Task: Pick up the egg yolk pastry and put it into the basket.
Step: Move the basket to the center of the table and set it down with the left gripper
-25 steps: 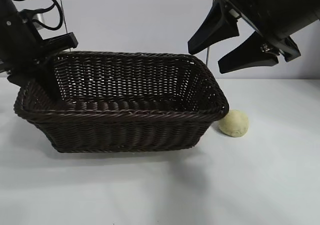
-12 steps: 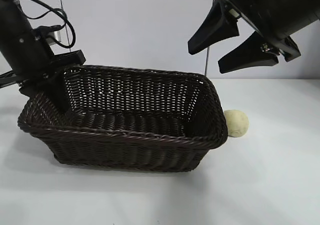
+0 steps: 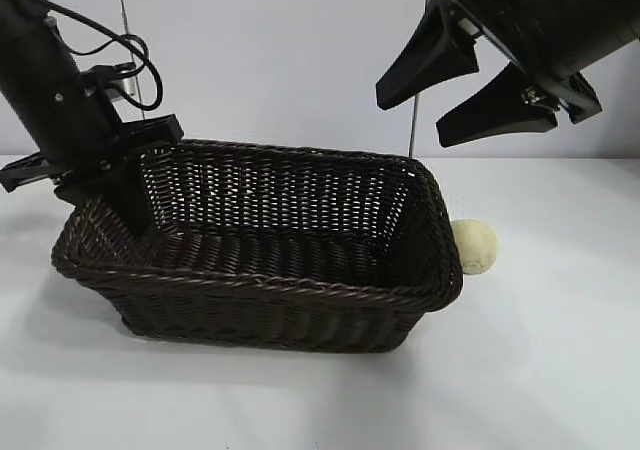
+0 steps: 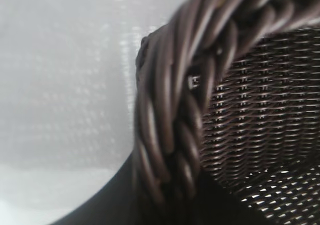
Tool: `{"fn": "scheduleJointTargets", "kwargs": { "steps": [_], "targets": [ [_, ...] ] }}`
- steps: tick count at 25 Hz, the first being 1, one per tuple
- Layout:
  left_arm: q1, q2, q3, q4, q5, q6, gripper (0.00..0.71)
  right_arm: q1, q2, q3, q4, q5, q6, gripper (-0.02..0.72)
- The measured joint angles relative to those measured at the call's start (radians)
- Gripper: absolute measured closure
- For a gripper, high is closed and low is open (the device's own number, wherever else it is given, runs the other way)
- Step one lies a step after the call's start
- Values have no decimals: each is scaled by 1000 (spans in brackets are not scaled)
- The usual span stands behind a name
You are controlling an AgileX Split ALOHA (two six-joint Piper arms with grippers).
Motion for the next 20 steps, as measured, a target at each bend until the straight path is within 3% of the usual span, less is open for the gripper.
{"fn": "scheduleJointTargets", "kwargs": {
  "steps": [6,8,13,16,20],
  "targets": [
    [0,11,0,-4,-6,1,586,0,0,0,-1,0,0,217],
    [0,10,0,-6,-10,1,510,0,0,0,-1,0,0,217],
    [0,-8,-3,-10,-10,1,199,0,0,0,-1,0,0,217],
    [0,-36,-22,-7,30,1,147,0,0,0,-1,-1,1,217],
    [0,-93,-62,40,111,1,133,0,0,0,-1,-1,1,217]
  ]
}}
